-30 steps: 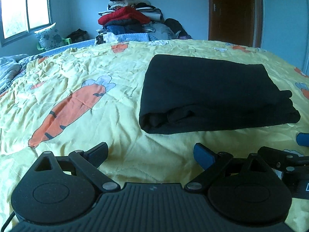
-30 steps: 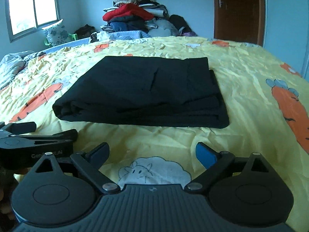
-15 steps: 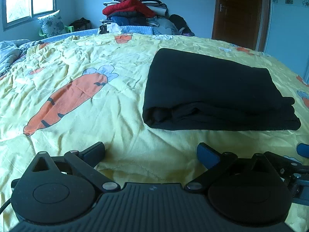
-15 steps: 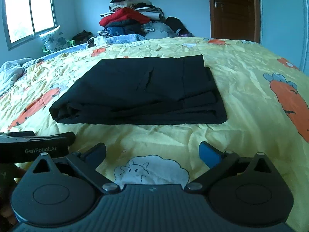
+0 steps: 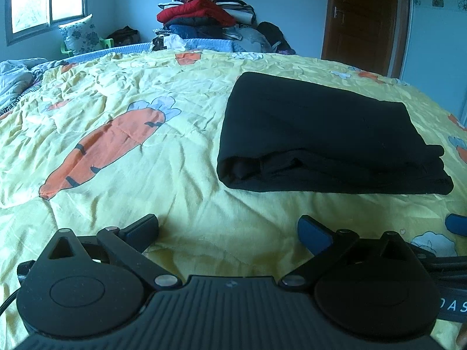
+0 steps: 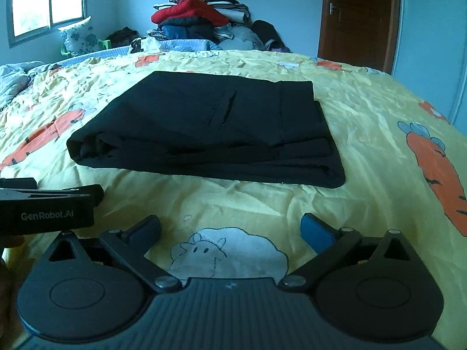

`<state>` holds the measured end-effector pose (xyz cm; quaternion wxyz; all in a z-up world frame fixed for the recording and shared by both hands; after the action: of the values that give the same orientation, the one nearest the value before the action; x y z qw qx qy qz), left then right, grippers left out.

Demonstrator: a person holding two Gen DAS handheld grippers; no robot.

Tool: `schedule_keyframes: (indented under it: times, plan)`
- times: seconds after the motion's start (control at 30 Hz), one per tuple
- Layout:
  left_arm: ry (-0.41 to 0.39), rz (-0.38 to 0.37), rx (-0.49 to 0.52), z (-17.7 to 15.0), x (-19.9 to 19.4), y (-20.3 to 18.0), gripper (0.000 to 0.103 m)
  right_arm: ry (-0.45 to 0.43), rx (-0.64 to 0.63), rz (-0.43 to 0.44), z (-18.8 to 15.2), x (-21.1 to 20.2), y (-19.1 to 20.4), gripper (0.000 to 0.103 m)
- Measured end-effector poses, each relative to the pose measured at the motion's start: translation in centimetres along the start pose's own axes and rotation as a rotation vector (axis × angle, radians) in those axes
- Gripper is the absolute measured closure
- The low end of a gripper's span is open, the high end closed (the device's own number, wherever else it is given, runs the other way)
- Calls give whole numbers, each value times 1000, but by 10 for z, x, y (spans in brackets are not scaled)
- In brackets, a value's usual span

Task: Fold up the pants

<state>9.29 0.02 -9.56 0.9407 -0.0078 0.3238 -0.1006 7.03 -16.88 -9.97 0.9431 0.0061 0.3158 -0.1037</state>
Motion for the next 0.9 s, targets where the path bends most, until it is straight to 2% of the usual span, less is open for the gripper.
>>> schedule_keyframes:
  times: [0.2,0.37,0.53,0.9]
  plan:
    - [0,-1,0,0,0,0,0,-3,8,1,0,0,1,0]
    - [0,-1,0,0,0,0,0,-10,71,-22,2,0,-9,0]
    - [0,-2,0,0,0,1,0,4,33,-59,3,4,-5,0]
    - [0,-3,1,0,0,1,0,5,38,-52,2,5,-6,0]
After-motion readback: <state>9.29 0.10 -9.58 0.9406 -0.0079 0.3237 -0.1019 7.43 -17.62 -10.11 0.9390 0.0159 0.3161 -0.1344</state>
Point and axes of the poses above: each gripper's, at about its wrist camera, not at the fingertips, and x roughly the way its jaws point, y to its left, z to its top, the point moved 7 cm from there along x, roughly the way its jaws point, and after that the axes turned 9 degrees about -z, right-handed, at the moved point
